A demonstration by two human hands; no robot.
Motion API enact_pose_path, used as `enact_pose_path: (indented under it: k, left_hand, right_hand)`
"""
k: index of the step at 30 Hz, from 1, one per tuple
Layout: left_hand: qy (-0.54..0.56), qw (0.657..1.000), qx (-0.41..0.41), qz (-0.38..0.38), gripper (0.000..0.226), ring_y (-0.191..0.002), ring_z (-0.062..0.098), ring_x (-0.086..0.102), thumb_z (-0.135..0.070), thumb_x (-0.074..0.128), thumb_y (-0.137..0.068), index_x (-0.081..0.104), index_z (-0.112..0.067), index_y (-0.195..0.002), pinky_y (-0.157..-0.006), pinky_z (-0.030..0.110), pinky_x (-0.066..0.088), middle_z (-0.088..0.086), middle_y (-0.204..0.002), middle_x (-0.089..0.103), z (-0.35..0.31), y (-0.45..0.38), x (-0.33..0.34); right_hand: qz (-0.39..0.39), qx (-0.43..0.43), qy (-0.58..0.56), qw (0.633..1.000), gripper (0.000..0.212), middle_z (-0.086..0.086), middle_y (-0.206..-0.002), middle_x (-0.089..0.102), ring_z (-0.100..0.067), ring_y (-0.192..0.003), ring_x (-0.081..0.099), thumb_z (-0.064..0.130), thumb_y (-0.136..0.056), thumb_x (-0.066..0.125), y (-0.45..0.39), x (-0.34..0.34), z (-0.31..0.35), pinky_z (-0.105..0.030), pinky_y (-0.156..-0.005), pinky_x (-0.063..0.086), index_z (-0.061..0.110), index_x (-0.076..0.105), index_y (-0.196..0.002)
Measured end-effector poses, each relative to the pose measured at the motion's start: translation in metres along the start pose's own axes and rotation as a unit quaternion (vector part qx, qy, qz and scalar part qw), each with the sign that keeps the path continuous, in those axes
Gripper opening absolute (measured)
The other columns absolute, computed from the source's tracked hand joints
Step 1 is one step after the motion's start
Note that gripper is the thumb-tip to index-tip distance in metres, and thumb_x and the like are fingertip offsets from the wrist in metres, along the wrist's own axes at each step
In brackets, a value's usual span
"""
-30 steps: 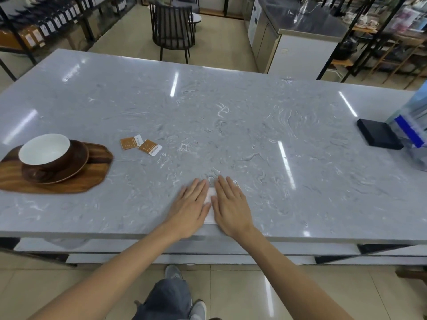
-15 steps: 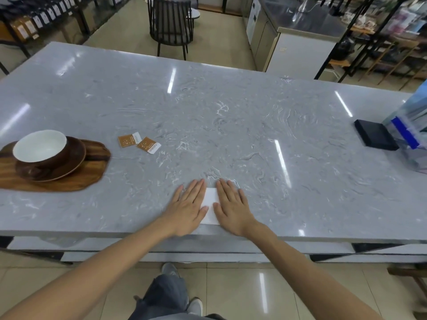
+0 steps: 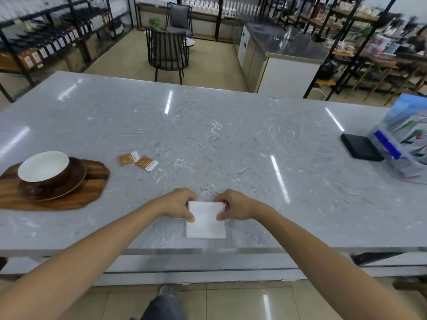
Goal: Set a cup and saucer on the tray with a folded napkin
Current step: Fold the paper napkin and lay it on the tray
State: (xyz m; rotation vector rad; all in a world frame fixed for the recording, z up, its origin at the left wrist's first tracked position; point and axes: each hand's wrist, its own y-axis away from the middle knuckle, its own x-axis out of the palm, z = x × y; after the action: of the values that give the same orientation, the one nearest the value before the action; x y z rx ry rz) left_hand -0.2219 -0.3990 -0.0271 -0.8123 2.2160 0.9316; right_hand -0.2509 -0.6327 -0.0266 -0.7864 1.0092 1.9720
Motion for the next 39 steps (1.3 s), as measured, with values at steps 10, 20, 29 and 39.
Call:
enact_pose_path:
  k: [10, 20, 29, 39]
  left_hand:
    - [-0.104, 0.972, 0.115, -0.179, 0.019, -0.080, 0.020, 0.059, -0.024, 0.060, -0.090, 0.062, -0.024, -0.109, -0.074, 0.035, 0.051, -0.003, -0.085, 0.063, 0.001, 0.052, 0.054]
    - [-0.174, 0.944, 0.171, -0.223, 0.048, -0.116, 0.029, 0.070, -0.023, 0.084, -0.082, 0.071, -0.009, -0.126, -0.097, 0.045, 0.057, 0.012, -0.130, 0.070, 0.009, 0.071, 0.079]
    - [-0.202, 0.920, 0.216, -0.256, 0.060, -0.113, 0.027, 0.069, -0.048, 0.031, -0.103, 0.072, -0.010, -0.125, -0.083, 0.034, 0.063, 0.004, -0.131, 0.070, 0.017, 0.072, 0.084]
    - [-0.252, 0.915, 0.226, -0.220, 0.050, -0.147, 0.026, 0.040, -0.035, 0.040, -0.105, 0.048, -0.013, -0.149, -0.115, 0.040, 0.041, -0.001, -0.157, 0.045, 0.042, 0.068, 0.087]
  right_hand:
    - [-0.231, -0.074, 0.165, 0.956, 0.018, -0.005, -0.092, 0.068, -0.032, -0.071, 0.064, 0.015, -0.086, 0.065, 0.054, 0.061, 0.015, -0.034, -0.052, 0.041, 0.014, 0.062, -0.104]
    - [-0.356, -0.126, 0.116, 0.919, 0.037, 0.004, -0.123, 0.073, -0.023, -0.091, 0.066, 0.017, -0.084, 0.081, 0.083, 0.109, 0.009, -0.028, -0.055, 0.058, 0.017, 0.073, -0.120]
    - [-0.372, -0.171, 0.138, 0.902, 0.038, -0.008, -0.139, 0.066, -0.031, -0.135, 0.057, 0.012, -0.088, 0.076, 0.083, 0.134, -0.001, -0.038, -0.103, 0.055, 0.010, 0.072, -0.126]
    - [-0.376, -0.173, 0.074, 0.907, 0.042, -0.005, -0.149, 0.057, -0.022, -0.142, 0.051, 0.025, -0.098, 0.066, 0.076, 0.143, -0.019, -0.047, -0.115, 0.045, 0.014, 0.064, -0.139]
